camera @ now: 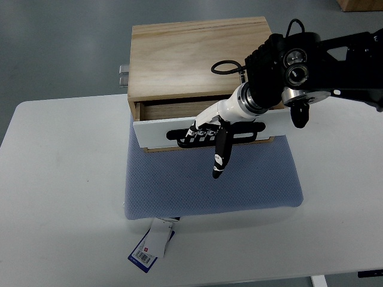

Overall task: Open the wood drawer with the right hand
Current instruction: 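Hook the right fingers on the handle and pull the drawer toward the robot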

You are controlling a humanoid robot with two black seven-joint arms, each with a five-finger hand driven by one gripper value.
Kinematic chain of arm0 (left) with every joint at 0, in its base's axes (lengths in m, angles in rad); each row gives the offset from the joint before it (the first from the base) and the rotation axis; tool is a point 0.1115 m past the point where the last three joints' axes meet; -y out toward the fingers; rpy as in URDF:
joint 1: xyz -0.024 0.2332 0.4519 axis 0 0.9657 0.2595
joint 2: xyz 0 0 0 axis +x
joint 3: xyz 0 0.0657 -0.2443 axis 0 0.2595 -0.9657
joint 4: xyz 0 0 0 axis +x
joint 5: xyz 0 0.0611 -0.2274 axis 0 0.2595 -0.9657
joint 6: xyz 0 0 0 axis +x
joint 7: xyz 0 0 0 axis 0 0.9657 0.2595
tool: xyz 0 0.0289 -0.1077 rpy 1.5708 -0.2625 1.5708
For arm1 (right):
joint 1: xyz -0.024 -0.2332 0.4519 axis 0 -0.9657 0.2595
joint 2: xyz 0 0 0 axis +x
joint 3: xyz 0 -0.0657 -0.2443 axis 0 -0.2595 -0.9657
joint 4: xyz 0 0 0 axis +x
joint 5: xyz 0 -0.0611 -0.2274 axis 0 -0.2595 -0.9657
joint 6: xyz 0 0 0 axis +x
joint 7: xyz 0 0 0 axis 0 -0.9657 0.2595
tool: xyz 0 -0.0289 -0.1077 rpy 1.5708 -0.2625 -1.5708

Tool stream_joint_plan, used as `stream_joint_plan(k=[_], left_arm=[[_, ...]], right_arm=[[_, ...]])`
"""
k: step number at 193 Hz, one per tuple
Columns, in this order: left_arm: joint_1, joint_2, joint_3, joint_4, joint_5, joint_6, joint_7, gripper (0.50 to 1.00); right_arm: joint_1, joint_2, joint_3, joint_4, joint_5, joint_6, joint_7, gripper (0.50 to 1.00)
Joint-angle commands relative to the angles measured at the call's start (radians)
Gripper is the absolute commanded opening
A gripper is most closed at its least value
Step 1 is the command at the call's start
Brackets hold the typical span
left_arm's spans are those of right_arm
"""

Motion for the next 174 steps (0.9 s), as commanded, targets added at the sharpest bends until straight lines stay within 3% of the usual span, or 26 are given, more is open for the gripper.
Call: stream_joint_plan(k=[1,174], left_arm=[[0.000,0.000,0.000,0.001,0.000,0.000,0.000,1.000],[-0.006,0.000,0.002,0.007,0.000,0.001,0.000,1.000]], right_arm=[[0.003,-0.004,0.000,0.008,0.019,0.016,0.000,0.944],[0.047,-0.036,0.034,0.094,0.111,0.087,0.000,0.944]])
